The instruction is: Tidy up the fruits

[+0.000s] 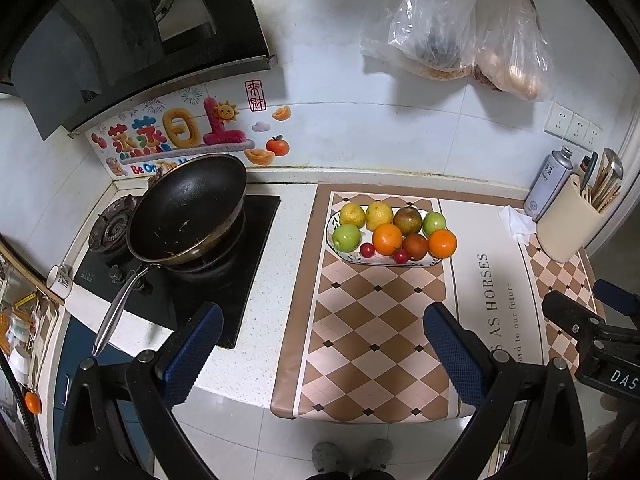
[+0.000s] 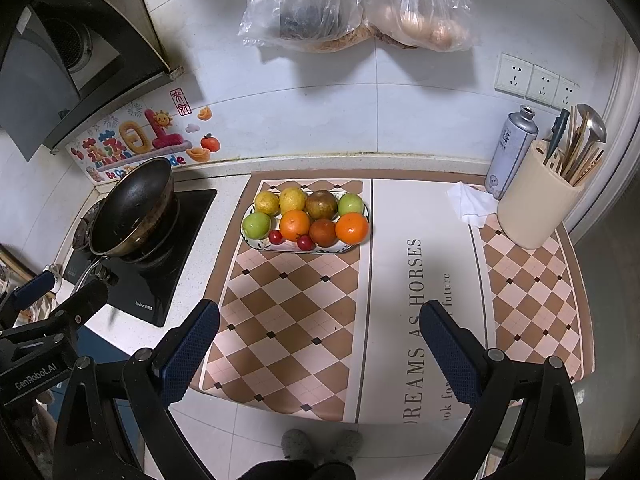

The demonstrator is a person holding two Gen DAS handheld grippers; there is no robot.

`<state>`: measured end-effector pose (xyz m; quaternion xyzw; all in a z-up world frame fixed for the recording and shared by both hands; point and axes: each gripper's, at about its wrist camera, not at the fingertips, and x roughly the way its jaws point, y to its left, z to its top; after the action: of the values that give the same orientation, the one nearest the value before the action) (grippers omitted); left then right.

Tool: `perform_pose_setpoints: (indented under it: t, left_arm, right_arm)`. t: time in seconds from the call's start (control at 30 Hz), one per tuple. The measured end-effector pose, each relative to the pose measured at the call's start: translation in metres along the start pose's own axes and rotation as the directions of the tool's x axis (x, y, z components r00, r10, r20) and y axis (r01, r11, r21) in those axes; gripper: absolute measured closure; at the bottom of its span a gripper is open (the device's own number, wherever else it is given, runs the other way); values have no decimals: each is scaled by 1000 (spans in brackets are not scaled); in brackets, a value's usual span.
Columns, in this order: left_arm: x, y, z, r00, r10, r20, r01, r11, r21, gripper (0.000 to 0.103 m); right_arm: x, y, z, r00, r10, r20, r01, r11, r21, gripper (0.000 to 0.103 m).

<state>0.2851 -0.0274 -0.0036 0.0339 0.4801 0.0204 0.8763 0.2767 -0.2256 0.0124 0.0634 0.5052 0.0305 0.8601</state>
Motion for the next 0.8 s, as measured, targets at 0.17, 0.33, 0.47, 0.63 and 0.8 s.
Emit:
perform_pose_setpoints:
  t: [0.17, 0.33, 0.47, 0.63, 0.8]
  left_arm:
    - [0, -1, 0, 1000, 3, 3, -3, 1000, 1, 0]
    - [-1, -1, 1, 1000, -1, 1, 1, 1000, -3, 0]
    - [-3, -3, 3, 1000, -1, 3, 1, 1000, -2, 0]
    - [-5, -3, 2, 1000, -4, 4, 4, 1000, -5, 0]
    - [-6, -5, 3, 1000, -11, 7, 11, 1000, -2, 0]
  right_arm:
    - [-2, 0, 1, 1000, -3, 4, 3, 1000, 1, 1]
    - [-1, 0, 0, 1000, -6, 3, 6, 1000, -1, 1]
    - [-2, -1, 2, 1000, -8, 4, 8, 1000, -1, 1]
    - [-4, 0, 1, 1000, -9, 5, 9, 1000, 2, 1]
    - [-5, -1, 0, 1000, -6, 5, 6, 1000, 4, 1]
